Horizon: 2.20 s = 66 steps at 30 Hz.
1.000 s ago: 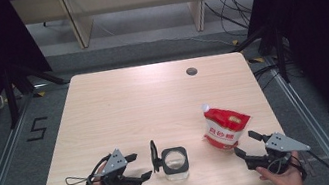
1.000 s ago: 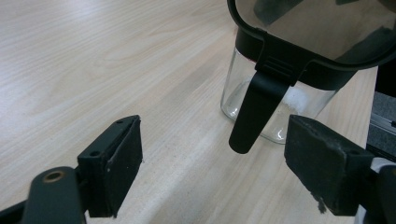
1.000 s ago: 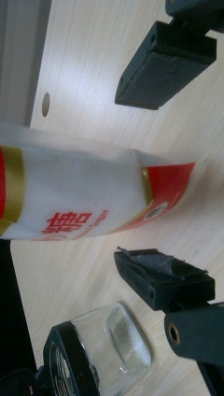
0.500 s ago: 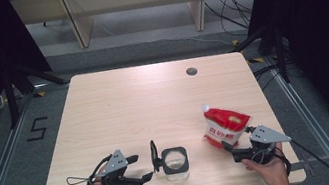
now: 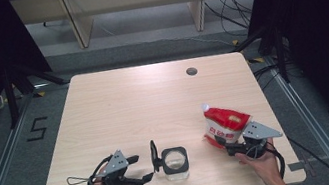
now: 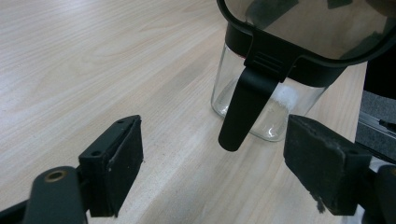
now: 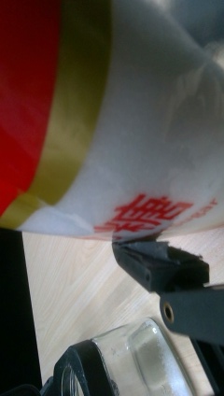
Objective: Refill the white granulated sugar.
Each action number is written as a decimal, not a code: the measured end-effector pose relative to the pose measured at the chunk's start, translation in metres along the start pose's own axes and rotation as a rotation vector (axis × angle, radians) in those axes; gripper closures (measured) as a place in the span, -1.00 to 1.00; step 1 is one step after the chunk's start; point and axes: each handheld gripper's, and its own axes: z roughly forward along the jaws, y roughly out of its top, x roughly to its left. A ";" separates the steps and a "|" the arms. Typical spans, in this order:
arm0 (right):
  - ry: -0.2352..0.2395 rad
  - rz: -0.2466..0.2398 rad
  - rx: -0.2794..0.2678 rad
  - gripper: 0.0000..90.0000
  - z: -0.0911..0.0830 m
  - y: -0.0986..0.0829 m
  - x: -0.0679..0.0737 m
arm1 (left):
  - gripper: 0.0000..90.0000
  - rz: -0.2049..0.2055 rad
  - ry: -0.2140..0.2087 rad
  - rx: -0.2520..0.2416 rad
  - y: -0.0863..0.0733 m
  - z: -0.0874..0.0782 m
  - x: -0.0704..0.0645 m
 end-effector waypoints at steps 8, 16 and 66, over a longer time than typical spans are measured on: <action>-0.081 0.040 0.025 -0.26 0.002 0.004 0.017 | -0.56 0.001 -0.009 0.000 -0.001 0.003 -0.001; -0.232 0.084 0.032 -0.26 0.009 0.008 0.038 | -0.56 -0.018 0.001 -0.014 -0.002 0.004 -0.003; -0.042 -0.005 -0.094 -0.31 0.021 -0.011 0.007 | -0.56 -0.022 -0.021 0.029 -0.005 0.011 -0.004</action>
